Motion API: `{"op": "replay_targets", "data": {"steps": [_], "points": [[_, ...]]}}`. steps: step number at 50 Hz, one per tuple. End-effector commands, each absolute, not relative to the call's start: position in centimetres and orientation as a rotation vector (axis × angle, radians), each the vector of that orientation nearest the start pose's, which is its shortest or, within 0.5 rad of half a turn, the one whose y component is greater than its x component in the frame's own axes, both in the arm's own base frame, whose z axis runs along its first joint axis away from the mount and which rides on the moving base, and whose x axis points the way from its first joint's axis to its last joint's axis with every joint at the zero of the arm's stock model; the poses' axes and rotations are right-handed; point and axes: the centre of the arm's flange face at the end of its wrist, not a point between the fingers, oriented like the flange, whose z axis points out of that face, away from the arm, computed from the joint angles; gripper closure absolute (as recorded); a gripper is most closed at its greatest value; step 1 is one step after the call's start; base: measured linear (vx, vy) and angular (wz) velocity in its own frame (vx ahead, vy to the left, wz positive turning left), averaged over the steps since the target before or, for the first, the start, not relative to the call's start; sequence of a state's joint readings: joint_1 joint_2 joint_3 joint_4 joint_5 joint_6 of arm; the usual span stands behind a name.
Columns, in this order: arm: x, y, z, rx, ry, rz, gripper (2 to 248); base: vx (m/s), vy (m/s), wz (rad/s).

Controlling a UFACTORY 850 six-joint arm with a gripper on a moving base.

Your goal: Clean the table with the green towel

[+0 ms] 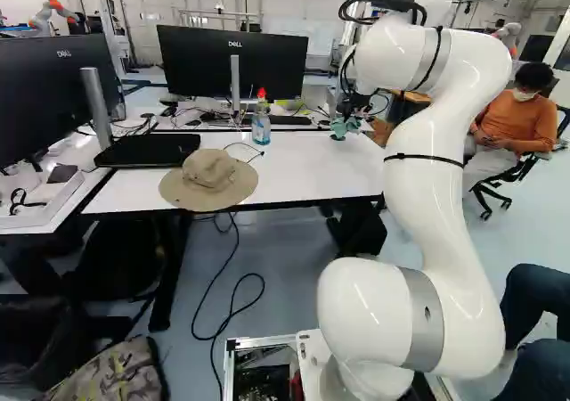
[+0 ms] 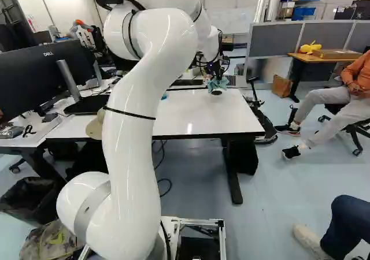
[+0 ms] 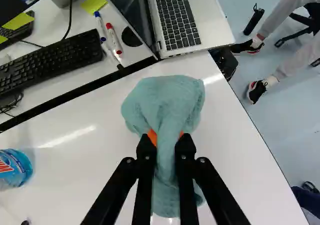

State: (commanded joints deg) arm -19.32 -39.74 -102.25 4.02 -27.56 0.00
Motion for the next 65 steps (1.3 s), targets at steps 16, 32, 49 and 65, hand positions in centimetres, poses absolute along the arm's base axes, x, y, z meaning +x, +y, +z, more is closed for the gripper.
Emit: {"op": "replay_targets", "data": {"steps": [16, 32, 49, 65], "points": [[73.0, -25.2, 52.3, -2.978, 0.584, -1.004, 199, 0.000, 0.000, 0.000], [74.3, -25.1, 52.1, -2.973, 0.574, -1.027, 199, 0.000, 0.000, 0.000], [74.3, -25.2, 52.0, -2.973, 0.574, -1.025, 199, 0.000, 0.000, 0.000], [74.4, -25.2, 51.6, -2.975, 0.575, -1.017, 199, 0.000, 0.000, 0.000]]}}
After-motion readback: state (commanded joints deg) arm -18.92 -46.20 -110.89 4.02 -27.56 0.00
